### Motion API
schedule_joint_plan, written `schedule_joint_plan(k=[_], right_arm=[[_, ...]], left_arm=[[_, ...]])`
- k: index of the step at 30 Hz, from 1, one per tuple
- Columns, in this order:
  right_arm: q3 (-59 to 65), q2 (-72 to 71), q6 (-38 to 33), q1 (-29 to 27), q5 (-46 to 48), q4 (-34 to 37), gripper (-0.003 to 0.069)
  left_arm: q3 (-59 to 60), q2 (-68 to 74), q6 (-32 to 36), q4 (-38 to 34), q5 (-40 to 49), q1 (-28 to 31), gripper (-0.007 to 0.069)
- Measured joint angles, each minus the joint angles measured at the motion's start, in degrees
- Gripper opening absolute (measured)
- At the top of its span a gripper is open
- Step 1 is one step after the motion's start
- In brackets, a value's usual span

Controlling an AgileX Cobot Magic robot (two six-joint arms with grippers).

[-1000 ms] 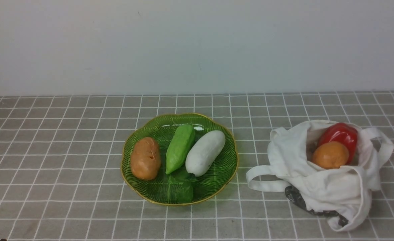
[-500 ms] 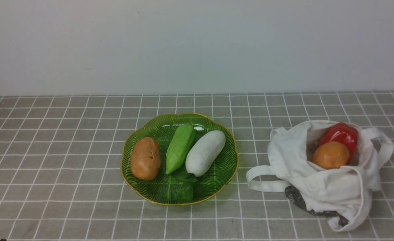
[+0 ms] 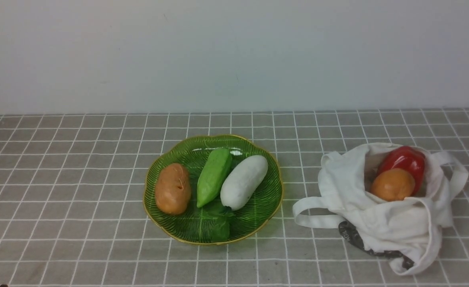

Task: Take vegetables from bag on grey coffee tablecloth place on plate.
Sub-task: 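Reach into the bag and grasp the item inside with the right gripper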

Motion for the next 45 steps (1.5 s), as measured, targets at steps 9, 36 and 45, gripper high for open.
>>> schedule_joint_plan(k=[9,36,45], right_arm=[[-11.21,22.61,-11.24,2.26,3.64,12.65,-0.0008],[-12.18,35.33,4.71,7.24,-9.46,-0.28,0.0661],[-12.28,39.18,5.74,7.24,-9.29,2.20,0.0617]], left_arm=[[0.00,0.00,0.00,0.00,0.00,0.00,-0.0005],[0.00,0.00,0.00,0.00,0.00,0.00,-0.0005],[0.00,0.00,0.00,0.00,0.00,0.00,-0.0005]])
